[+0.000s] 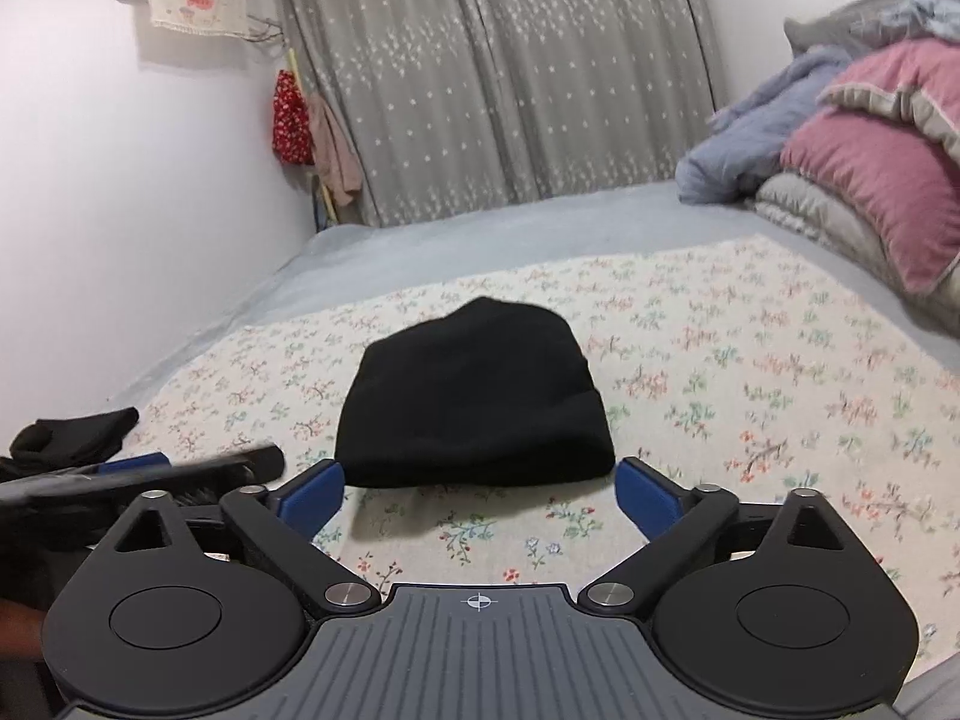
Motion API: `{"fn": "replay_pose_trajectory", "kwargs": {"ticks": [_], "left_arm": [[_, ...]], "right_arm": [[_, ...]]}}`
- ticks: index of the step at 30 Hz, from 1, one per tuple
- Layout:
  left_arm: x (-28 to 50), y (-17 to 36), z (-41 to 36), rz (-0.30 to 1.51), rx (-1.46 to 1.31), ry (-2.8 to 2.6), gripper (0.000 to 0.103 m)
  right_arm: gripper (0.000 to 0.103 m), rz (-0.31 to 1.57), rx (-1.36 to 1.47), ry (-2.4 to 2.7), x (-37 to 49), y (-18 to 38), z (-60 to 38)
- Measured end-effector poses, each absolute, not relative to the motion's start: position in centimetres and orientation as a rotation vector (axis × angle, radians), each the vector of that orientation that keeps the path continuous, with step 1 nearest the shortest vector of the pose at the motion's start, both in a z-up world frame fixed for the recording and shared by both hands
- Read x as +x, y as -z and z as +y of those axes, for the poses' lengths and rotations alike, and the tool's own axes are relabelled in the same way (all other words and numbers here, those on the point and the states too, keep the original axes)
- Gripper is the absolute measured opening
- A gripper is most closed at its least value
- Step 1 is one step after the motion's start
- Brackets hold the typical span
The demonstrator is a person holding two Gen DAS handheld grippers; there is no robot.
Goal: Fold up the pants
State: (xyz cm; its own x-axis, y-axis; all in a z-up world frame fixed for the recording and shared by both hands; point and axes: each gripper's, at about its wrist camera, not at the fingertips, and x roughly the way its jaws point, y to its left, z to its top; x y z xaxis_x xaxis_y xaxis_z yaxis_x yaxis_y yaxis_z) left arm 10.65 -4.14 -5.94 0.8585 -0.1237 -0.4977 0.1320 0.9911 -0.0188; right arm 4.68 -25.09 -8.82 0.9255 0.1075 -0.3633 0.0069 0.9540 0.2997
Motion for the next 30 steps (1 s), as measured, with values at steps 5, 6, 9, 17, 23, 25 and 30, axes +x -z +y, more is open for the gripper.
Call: {"fn": "replay_pose_trajectory", "kwargs": {"ticks": [5,6,9,17,23,25,30], "left_arm": [[10.8,6.4,-4.4,0.519,0.024,0.132,0.103],[10.7,6.3,-4.6,0.508,0.037,0.127,0.103],[10.5,6.2,-4.9,0.496,0.064,0.122,0.103],[10.2,5.7,-4.5,0.495,0.051,0.111,0.103],[10.5,6.1,-4.8,0.509,0.05,0.114,0.103],[10.7,6.3,-4.8,0.516,0.048,0.112,0.103],[10.9,6.5,-5.0,0.532,0.046,0.117,0.103]], "right_arm": [[0.103,0.38,0.262,-0.051,5.7,9.7,-24.5],[0.103,0.398,0.248,-0.052,6.0,10.0,-24.3],[0.103,0.412,0.219,-0.045,6.4,10.4,-23.6],[0.103,0.39,0.16,0.014,6.2,10.2,-23.0],[0.103,0.398,0.158,0.054,6.5,10.3,-23.9],[0.103,0.397,0.167,0.065,6.5,10.3,-24.3],[0.103,0.4,0.169,0.081,6.6,10.4,-24.9]]}}
